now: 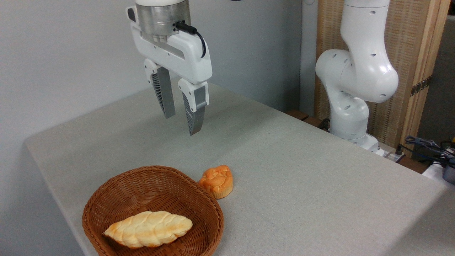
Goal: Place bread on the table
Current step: 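Open the gripper and raise it away from the roll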
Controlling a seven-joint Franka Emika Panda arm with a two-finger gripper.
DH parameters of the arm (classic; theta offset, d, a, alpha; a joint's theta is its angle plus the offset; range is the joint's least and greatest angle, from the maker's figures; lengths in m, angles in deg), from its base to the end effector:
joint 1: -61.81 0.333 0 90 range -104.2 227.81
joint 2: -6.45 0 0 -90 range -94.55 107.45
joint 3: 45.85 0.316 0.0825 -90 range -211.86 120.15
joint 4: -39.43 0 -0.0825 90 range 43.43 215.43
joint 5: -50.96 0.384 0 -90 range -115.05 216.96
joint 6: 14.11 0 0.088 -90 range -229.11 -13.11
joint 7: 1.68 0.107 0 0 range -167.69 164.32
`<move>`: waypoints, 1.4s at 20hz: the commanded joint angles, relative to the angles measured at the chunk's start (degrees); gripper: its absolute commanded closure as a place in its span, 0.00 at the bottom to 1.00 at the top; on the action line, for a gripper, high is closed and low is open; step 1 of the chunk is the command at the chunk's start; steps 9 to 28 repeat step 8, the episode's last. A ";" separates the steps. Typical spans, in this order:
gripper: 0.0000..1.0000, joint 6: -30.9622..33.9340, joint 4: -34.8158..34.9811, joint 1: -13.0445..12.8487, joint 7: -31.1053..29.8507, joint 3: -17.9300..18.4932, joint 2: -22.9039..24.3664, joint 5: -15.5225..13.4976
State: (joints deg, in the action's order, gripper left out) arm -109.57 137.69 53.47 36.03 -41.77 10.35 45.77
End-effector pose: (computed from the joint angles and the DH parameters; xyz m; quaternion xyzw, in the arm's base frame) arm 0.5380 -0.0478 0.6020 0.9339 -0.3541 0.0228 0.0428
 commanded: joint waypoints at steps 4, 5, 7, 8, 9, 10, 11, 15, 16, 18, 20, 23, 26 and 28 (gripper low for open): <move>0.00 3.71 -6.85 -0.19 -1.68 0.22 -3.99 1.85; 0.00 3.79 -6.85 -0.19 -1.76 0.22 -4.34 1.85; 0.00 3.88 -6.85 -0.10 -1.76 0.22 -4.52 1.85; 0.00 3.88 -6.85 -0.10 -1.59 0.22 -4.52 1.94; 0.00 3.88 -6.85 -0.10 -1.59 0.22 -4.52 1.94; 0.00 3.88 -6.85 -0.10 -1.59 0.22 -4.52 1.94; 0.00 3.88 -6.85 -0.10 -1.59 0.22 -4.52 1.94; 0.00 3.88 -6.85 -0.10 -1.59 0.22 -4.52 1.94; 0.00 3.88 -6.85 -0.10 -1.59 0.22 -4.52 1.94; 0.00 3.88 -6.85 -0.10 -1.59 0.22 -4.52 1.94; 0.00 3.88 -6.85 -0.10 -1.59 0.22 -4.52 1.94; 0.00 3.88 -6.85 -0.10 -1.59 0.22 -4.52 1.94; 0.00 3.88 -6.85 -0.10 -1.59 0.22 -4.52 1.94; 0.00 3.88 -6.85 -0.10 -1.59 0.22 -4.52 1.94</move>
